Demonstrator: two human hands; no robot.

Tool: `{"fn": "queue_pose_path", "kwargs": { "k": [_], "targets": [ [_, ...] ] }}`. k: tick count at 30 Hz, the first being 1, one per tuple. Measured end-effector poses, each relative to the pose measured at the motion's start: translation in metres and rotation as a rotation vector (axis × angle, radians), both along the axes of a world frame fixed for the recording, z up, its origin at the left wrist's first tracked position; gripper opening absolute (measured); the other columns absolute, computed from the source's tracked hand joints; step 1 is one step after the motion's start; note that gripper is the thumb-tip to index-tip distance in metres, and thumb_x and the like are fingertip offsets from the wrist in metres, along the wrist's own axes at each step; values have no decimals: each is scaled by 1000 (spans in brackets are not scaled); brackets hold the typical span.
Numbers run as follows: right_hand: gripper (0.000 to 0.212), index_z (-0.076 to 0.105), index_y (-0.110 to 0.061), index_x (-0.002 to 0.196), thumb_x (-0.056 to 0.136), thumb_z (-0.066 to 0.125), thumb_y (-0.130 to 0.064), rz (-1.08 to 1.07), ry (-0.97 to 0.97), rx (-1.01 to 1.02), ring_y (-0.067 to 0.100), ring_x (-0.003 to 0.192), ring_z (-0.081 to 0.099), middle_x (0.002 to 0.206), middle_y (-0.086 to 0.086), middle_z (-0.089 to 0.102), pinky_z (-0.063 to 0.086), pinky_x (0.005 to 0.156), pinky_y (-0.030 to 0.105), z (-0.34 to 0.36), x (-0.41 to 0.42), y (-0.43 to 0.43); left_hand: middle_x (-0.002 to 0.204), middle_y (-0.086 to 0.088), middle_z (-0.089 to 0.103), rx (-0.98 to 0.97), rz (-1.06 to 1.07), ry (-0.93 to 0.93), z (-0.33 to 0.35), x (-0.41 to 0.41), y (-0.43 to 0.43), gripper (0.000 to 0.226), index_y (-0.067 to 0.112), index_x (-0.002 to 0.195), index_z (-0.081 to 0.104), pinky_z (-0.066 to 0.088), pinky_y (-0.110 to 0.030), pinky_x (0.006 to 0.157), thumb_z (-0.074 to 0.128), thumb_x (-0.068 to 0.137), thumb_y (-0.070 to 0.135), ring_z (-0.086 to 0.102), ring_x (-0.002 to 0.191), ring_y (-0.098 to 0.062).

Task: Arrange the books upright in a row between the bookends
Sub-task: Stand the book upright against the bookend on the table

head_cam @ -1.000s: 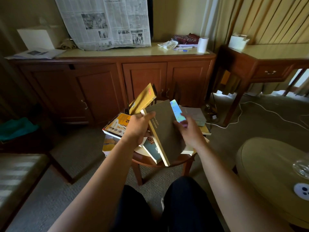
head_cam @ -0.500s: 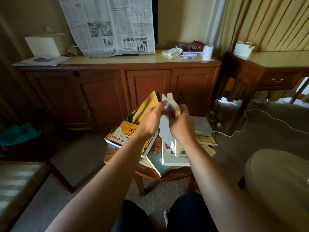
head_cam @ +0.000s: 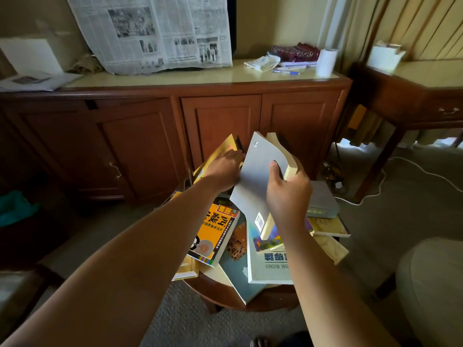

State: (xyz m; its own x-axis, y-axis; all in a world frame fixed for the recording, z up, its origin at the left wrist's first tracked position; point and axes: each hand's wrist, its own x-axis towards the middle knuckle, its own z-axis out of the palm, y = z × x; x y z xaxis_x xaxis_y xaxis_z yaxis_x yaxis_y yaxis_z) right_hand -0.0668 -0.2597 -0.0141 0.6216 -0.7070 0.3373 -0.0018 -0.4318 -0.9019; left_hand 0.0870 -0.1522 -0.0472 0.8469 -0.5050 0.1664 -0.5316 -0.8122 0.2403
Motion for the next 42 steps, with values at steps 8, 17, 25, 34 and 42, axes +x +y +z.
{"fn": "queue_pose_path", "kwargs": {
  "k": [8,17,25,34,42],
  "targets": [
    [42,65,2,121,97,68,-33,-31,-65,35,30,99,73,111,15,74,39,59,9,-7,15,-15,160,-12,45,91,-102,-158,-30,46,7,71,19,156,39,7,-38,129,67,97,46,33,152,-30],
    [41,64,-2,125,97,68,-33,-7,-81,32,28,98,74,113,11,74,50,67,15,-9,18,-13,153,-13,48,114,-109,-212,-19,53,8,58,11,152,43,18,-45,127,62,98,22,42,142,-35],
    [41,64,-5,126,97,69,-33,13,-130,57,24,98,73,112,7,74,56,71,21,-1,21,-6,141,-18,43,195,37,-271,0,53,37,59,10,148,44,34,-53,116,59,93,27,49,126,-37],
    [38,65,-4,122,99,66,-34,141,-168,144,1,75,55,97,-5,61,36,56,-4,20,53,23,129,-13,56,-45,234,-266,0,53,91,31,15,127,57,33,-66,113,55,101,31,55,124,-37],
    [36,63,-4,131,100,64,-24,170,-273,65,4,95,58,120,9,71,35,64,-8,24,104,49,139,-16,55,-433,207,-111,-5,51,119,39,6,142,57,50,-32,96,58,104,13,59,120,-32]
  ]
}}
